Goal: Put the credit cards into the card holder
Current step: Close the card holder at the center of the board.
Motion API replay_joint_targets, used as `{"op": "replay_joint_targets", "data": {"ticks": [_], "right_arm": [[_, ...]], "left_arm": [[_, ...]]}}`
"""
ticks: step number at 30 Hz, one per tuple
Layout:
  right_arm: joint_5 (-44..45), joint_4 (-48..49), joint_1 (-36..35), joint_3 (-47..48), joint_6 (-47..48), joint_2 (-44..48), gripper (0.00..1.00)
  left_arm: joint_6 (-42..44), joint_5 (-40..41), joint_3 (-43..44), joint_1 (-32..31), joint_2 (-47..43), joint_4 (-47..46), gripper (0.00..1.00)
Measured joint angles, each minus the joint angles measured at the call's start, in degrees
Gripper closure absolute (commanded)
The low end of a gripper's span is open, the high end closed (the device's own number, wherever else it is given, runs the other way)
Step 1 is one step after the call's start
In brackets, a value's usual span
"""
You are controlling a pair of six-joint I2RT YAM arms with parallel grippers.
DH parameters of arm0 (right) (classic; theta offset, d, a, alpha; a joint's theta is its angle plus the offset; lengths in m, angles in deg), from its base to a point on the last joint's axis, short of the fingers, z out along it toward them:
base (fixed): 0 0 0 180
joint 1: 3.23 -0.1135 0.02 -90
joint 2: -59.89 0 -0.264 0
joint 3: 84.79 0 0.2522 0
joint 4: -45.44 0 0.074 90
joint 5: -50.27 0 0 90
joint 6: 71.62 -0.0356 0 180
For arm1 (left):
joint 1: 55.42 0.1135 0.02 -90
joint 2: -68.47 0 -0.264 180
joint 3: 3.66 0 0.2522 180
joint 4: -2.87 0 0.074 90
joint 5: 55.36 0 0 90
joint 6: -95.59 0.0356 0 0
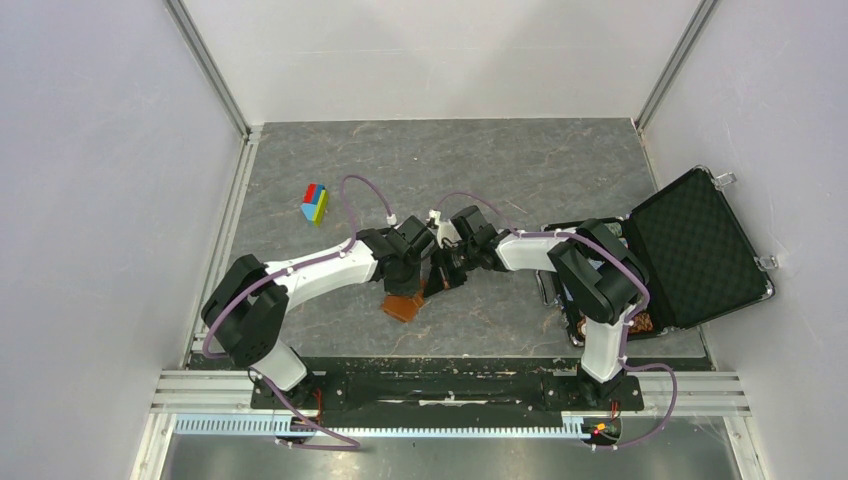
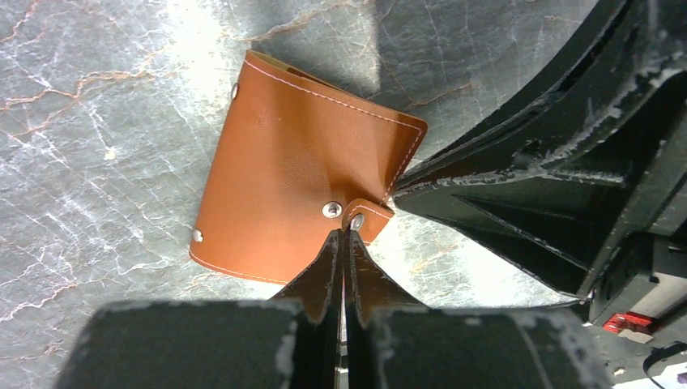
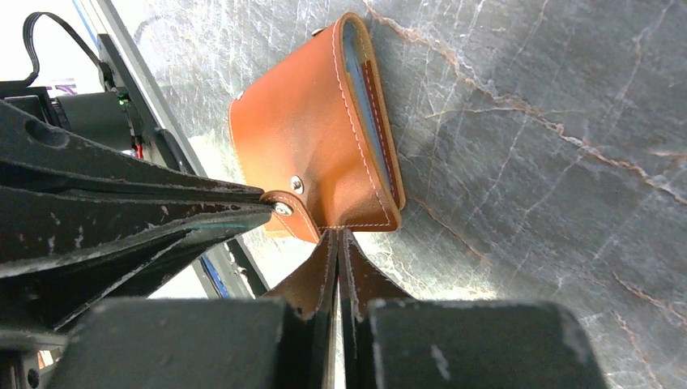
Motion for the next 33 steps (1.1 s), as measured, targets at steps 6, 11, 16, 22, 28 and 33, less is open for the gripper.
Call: {"op": "replay_joint_targets", "data": {"ticks": [6,11,16,22,28,33], "right_arm": [[0.0,-0.09,-0.28,0.02,0.0,-0.76,1.0],[-0.15,-0.72,-0.7,0.02,0.22,-1.77,1.0],[-0.15,-0.81,-0.81,0.11,0.22,-1.77,1.0],[-0.28,-0.81,-0.81,0.11,0.72,-1.77,1.0],[-1.73,2.38,-0.81,-1.09,-0.13,0.81,1.0],[-4.31,9.07,-0.87,-1.95,-3.52,2.82,1.0]], "left_arm": [[0.0,1.44,-0.13,0.0,0.0,0.46,0.98],[0.0,2.1,-1.22,0.0,0.66,0.39,0.98],[0.0,2.12,-1.49,0.0,0.9,0.35,0.98],[0.0,2.21,-1.49,0.04,1.05,0.37,0.98],[-0.02,2.25,-1.49,0.09,1.05,0.42,0.98],[-0.02,2.23,-1.6,0.09,1.05,0.39,0.98]]}}
